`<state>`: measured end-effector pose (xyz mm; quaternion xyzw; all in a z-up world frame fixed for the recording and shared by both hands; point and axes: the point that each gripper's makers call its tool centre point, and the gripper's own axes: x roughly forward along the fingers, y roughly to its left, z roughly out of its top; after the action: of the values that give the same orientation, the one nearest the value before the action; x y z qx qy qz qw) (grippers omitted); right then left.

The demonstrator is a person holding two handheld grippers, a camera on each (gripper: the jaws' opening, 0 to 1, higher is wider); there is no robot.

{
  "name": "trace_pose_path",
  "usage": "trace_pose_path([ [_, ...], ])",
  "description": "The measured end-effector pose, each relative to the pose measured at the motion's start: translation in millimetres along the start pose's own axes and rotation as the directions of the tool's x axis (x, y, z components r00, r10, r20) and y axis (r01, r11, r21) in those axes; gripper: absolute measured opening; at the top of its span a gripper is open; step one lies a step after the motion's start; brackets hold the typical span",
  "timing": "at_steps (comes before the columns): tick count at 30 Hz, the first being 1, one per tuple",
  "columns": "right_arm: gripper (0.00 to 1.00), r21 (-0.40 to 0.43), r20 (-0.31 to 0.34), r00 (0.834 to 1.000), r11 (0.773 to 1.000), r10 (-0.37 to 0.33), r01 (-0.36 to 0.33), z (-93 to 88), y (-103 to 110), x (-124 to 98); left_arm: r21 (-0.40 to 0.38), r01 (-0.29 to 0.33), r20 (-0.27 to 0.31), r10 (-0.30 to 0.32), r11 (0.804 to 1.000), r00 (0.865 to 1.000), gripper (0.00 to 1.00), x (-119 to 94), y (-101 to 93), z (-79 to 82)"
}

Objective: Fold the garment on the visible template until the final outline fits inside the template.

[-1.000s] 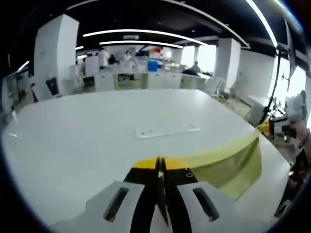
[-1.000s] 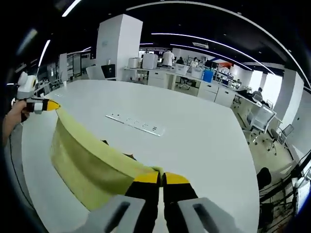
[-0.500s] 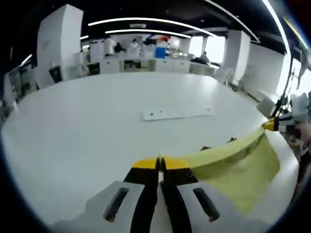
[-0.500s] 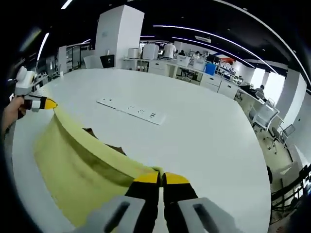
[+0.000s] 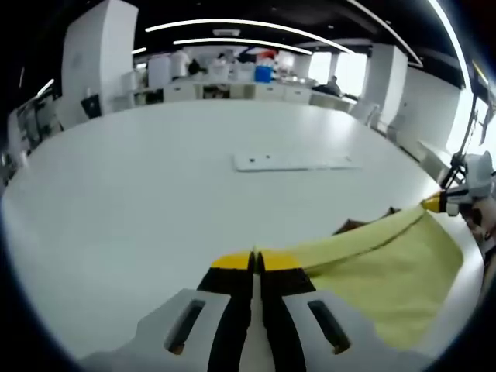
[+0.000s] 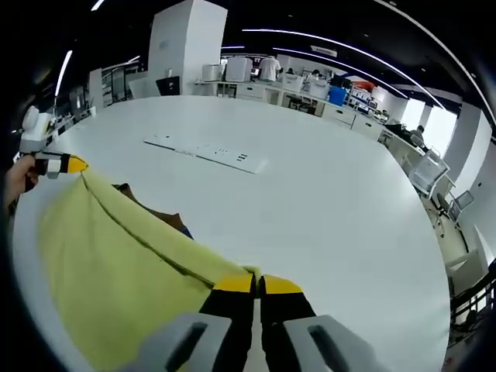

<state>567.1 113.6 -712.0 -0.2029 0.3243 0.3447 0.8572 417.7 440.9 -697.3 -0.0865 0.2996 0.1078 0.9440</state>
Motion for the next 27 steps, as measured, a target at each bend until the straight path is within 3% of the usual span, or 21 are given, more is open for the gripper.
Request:
trace_pose_path([
  [7, 0.0, 0.005, -0.013, 1.0, 1.0, 0.006, -0.006, -8.3, -3, 8, 0.019, 0.002, -0.006, -0.002, 1.0, 1.0, 0.0, 4, 2.6, -10.8],
  [19, 0.0, 0.016, -0.005, 1.0, 1.0, 0.022, -0.022, -6.9, -4, 12, 0.062, 0.006, -0.017, -0.005, 0.998, 1.0, 0.0, 9, 3.2, -16.5],
  [27, 0.0, 0.039, -0.002, 1.0, 0.999, 0.028, -0.028, -6.4, -3, 11, 0.11, 0.052, -0.002, -0.052, 0.993, 0.999, 0.03, 10, 1.6, -15.0],
])
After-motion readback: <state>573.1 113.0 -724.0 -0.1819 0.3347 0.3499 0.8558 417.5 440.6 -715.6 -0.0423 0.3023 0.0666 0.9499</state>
